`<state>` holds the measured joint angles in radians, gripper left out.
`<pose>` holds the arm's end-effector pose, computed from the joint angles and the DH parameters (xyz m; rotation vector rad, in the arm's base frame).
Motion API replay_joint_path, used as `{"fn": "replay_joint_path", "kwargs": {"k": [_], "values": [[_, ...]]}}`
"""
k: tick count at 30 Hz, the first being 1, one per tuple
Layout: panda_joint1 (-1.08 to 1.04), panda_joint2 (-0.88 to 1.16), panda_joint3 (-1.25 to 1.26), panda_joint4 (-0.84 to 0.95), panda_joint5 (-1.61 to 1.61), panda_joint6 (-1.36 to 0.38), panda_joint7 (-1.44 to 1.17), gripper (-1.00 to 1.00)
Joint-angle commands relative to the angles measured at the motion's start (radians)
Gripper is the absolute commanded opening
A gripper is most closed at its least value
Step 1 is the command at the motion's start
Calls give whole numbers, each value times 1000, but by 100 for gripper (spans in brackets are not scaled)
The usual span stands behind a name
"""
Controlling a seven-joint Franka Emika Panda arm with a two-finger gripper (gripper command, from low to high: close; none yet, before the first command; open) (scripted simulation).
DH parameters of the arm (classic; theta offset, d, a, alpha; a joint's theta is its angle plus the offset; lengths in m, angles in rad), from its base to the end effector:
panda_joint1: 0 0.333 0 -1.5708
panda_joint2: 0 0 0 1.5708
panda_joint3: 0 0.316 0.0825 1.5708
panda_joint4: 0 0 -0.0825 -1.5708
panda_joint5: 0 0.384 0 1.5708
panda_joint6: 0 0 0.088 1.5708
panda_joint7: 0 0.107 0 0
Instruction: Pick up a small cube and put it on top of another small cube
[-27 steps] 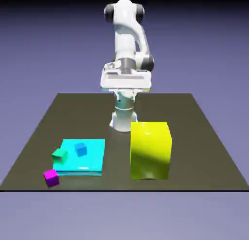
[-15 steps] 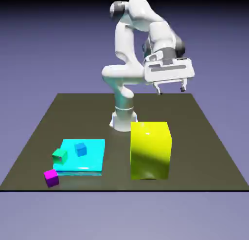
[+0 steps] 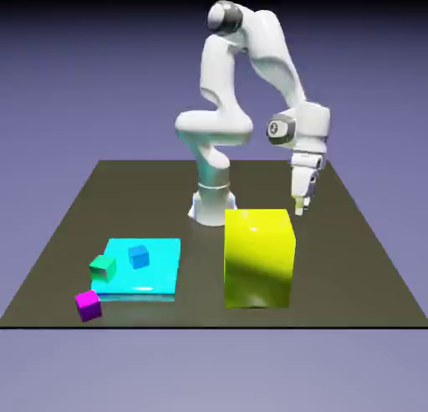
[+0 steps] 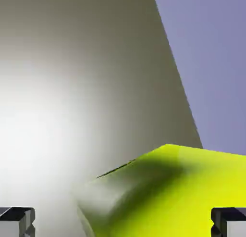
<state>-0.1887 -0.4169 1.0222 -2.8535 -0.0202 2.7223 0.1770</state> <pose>0.2738 0.2469 0.2716 2.6933 0.9091 0.3589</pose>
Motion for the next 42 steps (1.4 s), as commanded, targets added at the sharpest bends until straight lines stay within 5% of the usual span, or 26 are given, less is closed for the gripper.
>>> {"fn": "replay_joint_path", "kwargs": {"k": [1, 10, 35, 36, 42], "values": [[-12, 5, 36, -20, -18, 0, -39, 0], [-112, 44, 298, -197, -182, 26, -363, 0], [-946, -78, 1098, -154, -165, 343, -340, 0], [-946, -78, 1098, -154, -165, 343, -340, -100], [-765, -51, 924, -163, -169, 274, -345, -100]]}}
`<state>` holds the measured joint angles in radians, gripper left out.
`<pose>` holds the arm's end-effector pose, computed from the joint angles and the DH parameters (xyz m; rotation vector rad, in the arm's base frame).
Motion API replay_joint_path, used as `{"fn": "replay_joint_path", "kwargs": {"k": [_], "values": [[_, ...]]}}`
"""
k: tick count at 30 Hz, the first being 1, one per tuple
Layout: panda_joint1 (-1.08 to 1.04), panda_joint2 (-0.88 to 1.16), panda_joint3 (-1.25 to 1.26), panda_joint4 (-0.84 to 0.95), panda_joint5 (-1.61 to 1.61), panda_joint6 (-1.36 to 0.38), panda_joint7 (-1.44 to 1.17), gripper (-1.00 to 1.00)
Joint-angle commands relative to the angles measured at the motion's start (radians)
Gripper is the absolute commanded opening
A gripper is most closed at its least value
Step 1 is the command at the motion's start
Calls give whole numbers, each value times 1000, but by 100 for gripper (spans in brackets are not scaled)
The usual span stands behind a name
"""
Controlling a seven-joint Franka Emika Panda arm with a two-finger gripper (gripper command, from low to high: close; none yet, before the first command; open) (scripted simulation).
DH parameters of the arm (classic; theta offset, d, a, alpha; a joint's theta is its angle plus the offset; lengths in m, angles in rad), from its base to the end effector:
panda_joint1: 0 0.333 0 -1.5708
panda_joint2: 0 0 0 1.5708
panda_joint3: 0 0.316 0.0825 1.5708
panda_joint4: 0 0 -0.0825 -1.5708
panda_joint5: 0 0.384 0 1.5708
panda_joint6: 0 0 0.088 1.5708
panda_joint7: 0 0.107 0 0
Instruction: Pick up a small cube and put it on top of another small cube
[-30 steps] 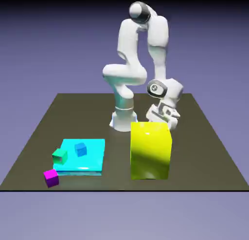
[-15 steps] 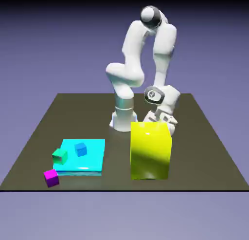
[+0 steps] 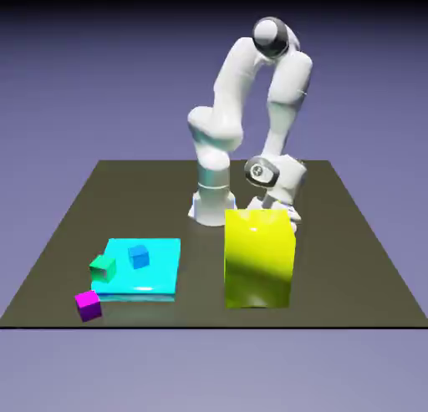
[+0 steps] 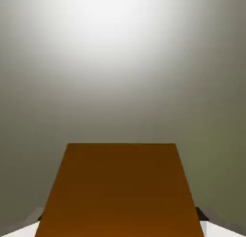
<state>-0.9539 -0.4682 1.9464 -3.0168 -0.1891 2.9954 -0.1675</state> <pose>0.2012 0.1848 0.1321 2.0661 1.6463 -0.0482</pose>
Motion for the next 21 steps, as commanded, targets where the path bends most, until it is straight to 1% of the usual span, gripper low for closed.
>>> {"fn": "replay_joint_path", "kwargs": {"k": [1, 18, 19, 21], "values": [[36, 5, -35, -2, 0, -13, -1, -100], [652, 95, -625, -34, -13, -247, -18, -100], [624, 125, -629, -2, -23, -263, -19, -100], [619, 137, -657, 65, 15, -349, -45, -100]]}}
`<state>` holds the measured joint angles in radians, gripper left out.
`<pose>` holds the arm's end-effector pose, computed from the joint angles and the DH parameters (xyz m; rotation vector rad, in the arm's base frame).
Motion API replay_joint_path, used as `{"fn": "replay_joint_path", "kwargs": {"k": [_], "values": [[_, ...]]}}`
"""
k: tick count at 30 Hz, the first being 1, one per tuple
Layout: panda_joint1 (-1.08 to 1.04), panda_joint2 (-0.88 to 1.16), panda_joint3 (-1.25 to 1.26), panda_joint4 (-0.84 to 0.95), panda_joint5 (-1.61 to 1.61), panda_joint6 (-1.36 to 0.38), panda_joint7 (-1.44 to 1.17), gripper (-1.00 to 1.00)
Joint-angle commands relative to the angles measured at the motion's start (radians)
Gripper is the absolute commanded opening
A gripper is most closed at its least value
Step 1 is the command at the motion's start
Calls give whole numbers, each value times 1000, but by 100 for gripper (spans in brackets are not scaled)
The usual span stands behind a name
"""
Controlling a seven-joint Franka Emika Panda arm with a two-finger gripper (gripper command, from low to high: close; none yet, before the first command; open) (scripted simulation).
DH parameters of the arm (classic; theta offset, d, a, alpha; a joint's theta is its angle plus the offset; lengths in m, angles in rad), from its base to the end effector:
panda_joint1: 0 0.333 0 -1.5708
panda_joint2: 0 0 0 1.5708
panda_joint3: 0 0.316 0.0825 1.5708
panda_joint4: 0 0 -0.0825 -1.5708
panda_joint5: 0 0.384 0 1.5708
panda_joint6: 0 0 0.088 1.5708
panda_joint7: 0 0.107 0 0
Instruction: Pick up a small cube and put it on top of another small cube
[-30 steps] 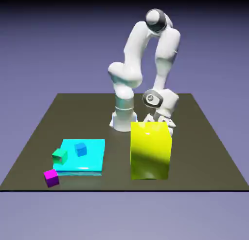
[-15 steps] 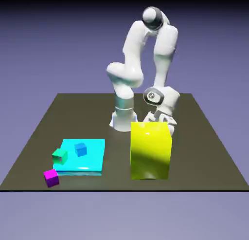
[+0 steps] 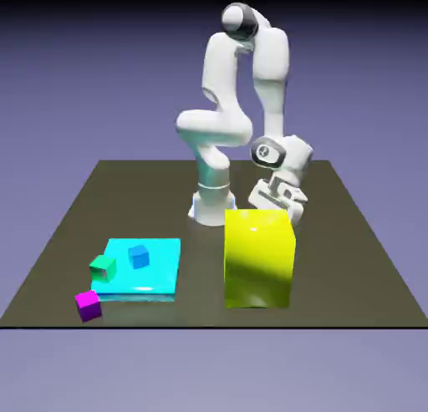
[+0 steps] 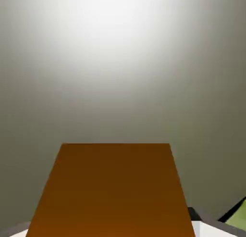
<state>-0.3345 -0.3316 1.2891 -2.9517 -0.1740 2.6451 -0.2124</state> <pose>0.2119 0.2198 0.1929 2.1641 1.6119 -0.1146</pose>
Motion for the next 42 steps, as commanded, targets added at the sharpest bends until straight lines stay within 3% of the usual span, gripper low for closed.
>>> {"fn": "replay_joint_path", "kwargs": {"k": [1, 12, 33, 42], "values": [[-2, 6, -14, 33, 19, -43, -13, -100], [-24, 69, -168, 400, 229, -521, -157, -100], [15, 367, -929, 1084, 375, -1194, -55, -100], [56, 532, -1255, 1043, 169, -965, 212, -100]]}}
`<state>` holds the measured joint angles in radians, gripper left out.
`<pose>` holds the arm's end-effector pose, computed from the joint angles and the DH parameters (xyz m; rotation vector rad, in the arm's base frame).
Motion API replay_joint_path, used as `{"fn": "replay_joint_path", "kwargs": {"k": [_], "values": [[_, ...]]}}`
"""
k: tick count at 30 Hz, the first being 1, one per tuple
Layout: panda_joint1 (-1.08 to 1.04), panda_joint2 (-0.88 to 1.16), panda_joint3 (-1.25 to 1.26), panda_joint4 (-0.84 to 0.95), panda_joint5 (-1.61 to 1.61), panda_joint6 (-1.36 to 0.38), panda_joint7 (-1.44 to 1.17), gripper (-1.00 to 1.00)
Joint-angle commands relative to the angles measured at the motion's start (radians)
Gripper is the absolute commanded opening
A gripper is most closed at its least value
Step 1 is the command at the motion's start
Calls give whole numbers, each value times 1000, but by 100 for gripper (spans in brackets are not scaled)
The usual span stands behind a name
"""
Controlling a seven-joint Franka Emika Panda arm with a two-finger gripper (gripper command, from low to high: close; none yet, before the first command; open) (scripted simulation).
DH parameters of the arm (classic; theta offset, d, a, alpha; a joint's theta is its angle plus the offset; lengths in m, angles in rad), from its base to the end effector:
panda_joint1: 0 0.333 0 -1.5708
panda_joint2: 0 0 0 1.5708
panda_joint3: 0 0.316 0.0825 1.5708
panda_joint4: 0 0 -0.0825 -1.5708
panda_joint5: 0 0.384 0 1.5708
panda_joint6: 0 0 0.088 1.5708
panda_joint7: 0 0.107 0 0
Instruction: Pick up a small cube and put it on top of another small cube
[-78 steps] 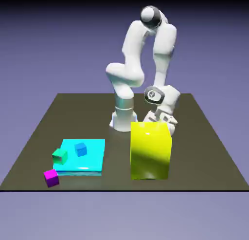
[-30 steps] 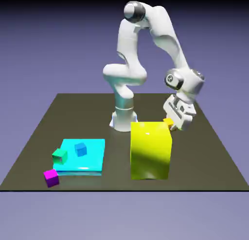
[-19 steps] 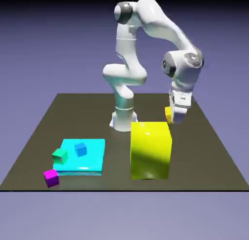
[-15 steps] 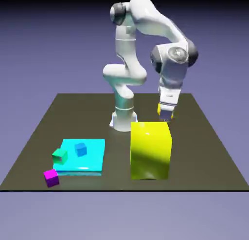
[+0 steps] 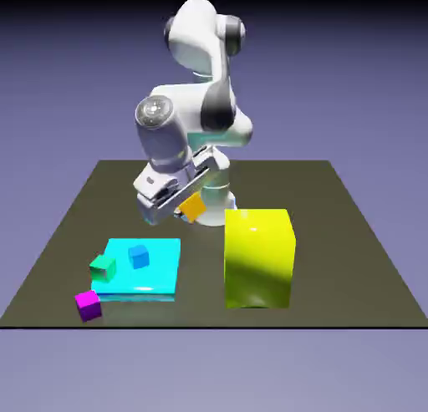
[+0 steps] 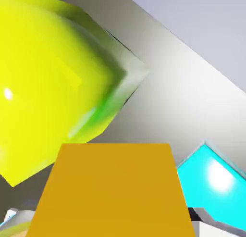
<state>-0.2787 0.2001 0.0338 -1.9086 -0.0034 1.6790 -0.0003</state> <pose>0.5345 -0.1345 0.3665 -2.9941 0.3651 0.6524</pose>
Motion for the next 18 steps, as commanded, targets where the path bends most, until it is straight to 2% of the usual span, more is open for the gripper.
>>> {"fn": "replay_joint_path", "kwargs": {"k": [1, 7, 9, 14, 15, 18], "values": [[4, 19, -36, -7, -26, 30, 31, -100], [32, 130, -254, -47, -174, 203, 218, -100], [45, 152, -316, -31, -186, 202, 248, -100], [25, 214, -318, -133, -189, 366, 256, -100], [25, 214, -318, -133, -189, 366, 256, 100], [36, 181, -317, -79, -187, 279, 252, 100]]}}
